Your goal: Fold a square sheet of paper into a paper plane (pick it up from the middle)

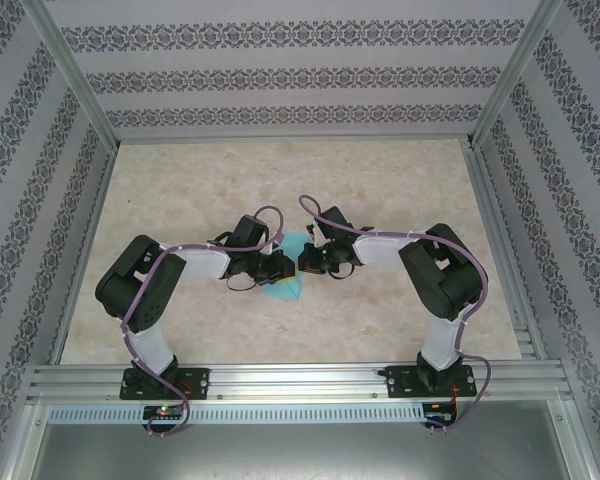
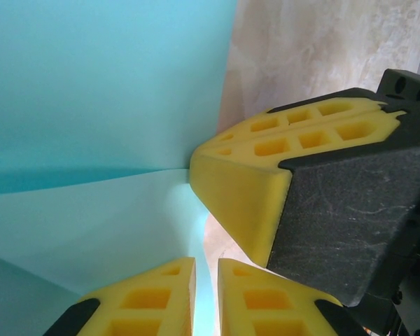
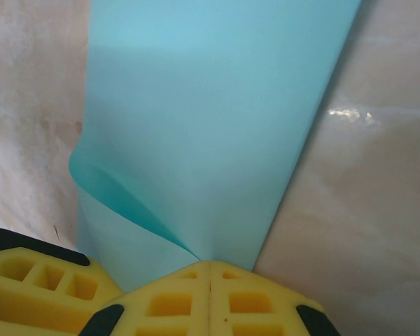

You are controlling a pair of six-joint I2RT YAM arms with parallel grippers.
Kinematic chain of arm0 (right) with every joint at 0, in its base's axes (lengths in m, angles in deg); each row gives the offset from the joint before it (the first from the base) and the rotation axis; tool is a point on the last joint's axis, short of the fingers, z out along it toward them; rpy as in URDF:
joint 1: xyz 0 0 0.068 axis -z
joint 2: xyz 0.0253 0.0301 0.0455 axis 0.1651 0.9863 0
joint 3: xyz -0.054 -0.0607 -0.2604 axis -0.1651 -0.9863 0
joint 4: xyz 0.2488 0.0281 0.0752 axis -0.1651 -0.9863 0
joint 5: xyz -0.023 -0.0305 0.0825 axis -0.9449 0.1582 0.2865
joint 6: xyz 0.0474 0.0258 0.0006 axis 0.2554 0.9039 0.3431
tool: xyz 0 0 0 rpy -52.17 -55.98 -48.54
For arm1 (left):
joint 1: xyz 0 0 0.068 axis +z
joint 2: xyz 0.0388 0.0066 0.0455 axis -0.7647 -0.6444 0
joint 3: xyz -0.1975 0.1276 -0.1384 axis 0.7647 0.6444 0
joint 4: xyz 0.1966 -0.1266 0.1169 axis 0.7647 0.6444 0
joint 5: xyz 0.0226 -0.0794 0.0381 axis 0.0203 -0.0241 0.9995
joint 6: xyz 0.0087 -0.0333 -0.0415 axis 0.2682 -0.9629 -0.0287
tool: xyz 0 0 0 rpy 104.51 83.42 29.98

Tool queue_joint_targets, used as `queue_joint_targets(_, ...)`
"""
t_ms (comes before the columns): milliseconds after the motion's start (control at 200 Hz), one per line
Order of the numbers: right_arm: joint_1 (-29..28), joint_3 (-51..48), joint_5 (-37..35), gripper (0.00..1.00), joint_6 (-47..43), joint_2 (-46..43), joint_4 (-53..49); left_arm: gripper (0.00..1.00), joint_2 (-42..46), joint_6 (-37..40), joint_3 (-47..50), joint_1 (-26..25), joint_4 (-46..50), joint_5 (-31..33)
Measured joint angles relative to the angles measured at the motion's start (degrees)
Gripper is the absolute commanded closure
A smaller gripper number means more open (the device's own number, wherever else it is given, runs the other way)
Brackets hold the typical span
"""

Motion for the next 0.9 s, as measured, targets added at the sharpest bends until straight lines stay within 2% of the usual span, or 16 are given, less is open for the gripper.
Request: queue_joint_targets(904, 0.35, 0.31, -0.39, 0.97, 0.02, 0.22, -0.04, 0.85, -1.16, 0.02, -0.24, 0.00, 0.48, 0.24)
